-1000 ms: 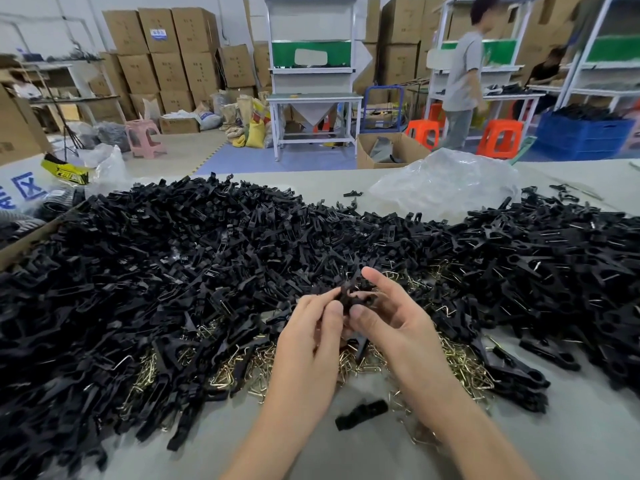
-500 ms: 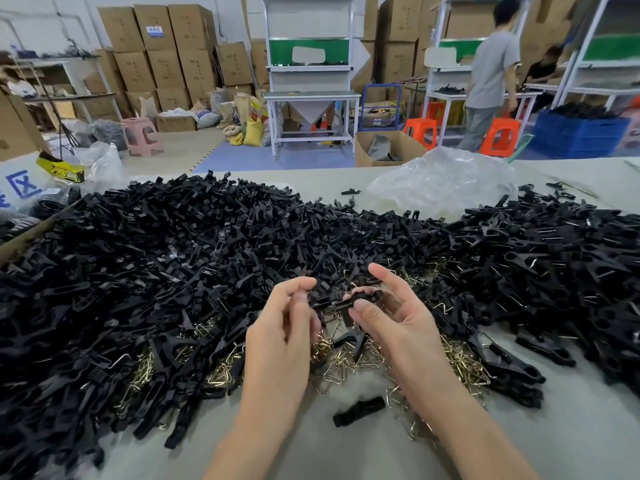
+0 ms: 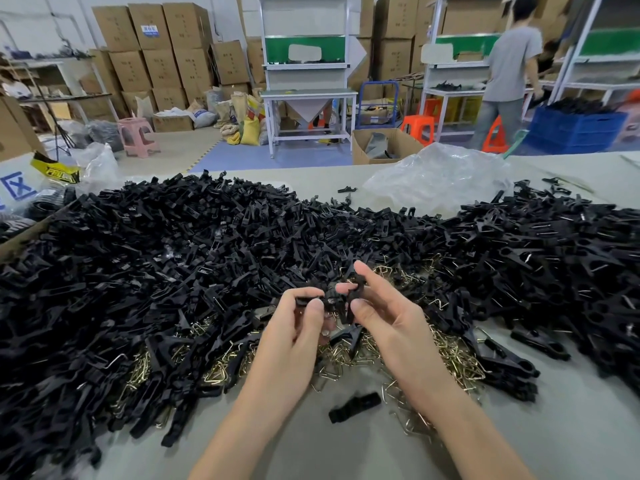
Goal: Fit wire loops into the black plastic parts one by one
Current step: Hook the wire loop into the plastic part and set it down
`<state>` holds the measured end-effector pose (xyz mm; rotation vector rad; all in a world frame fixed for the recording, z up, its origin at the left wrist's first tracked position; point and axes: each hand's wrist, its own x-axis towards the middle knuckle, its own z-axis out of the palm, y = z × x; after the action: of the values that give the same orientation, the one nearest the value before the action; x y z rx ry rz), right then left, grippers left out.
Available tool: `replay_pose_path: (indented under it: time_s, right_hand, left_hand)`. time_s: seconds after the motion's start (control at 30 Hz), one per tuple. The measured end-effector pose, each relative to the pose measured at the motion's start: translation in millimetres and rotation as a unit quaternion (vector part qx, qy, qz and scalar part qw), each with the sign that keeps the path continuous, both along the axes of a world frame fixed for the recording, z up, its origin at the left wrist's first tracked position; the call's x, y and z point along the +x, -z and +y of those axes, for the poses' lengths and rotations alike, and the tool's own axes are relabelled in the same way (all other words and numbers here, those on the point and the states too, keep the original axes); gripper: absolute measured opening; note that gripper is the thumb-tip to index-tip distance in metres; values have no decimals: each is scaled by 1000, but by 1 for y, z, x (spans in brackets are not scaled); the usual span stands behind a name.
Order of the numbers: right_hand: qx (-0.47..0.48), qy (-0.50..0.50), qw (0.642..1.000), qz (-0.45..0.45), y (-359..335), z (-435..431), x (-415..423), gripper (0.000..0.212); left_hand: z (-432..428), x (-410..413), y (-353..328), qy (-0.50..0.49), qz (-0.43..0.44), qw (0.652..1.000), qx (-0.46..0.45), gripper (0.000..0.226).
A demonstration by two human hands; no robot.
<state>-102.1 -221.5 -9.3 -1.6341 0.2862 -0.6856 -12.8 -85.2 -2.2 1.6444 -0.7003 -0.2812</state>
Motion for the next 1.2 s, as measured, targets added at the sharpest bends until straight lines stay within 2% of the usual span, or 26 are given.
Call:
replay_pose_path:
  time_s: [0.13, 0.3, 0.43, 0.63, 0.8, 1.07, 1.2]
  right_hand:
    - [-5, -19, 1000, 18, -1, 3, 1, 45]
    - [-5, -28, 999, 33, -3, 6, 0, 43]
    - [1, -21, 999, 42, -2, 8, 0, 43]
    - [33, -31, 998, 34, -4, 7, 1, 42]
    - [51, -37, 997, 32, -4, 8, 2, 41]
    - [129, -43, 991, 17, -1, 5, 3, 38]
    - [143, -46, 989, 12, 0, 4, 5, 36]
  left_hand:
    - [1, -3, 0, 25, -39, 999, 22, 20]
    - [-1, -5, -1, 28, -53, 995, 74, 57]
    - [-2, -7, -3, 18, -40, 998, 50, 51]
    - [-3, -2, -6, 0, -21, 1000, -4, 26]
    - [-1, 1, -4, -3, 36, 998, -52, 17]
    - [-1, 0, -6, -18, 13, 997, -79, 34]
    - [-2, -4, -6, -12, 34, 996, -82, 27]
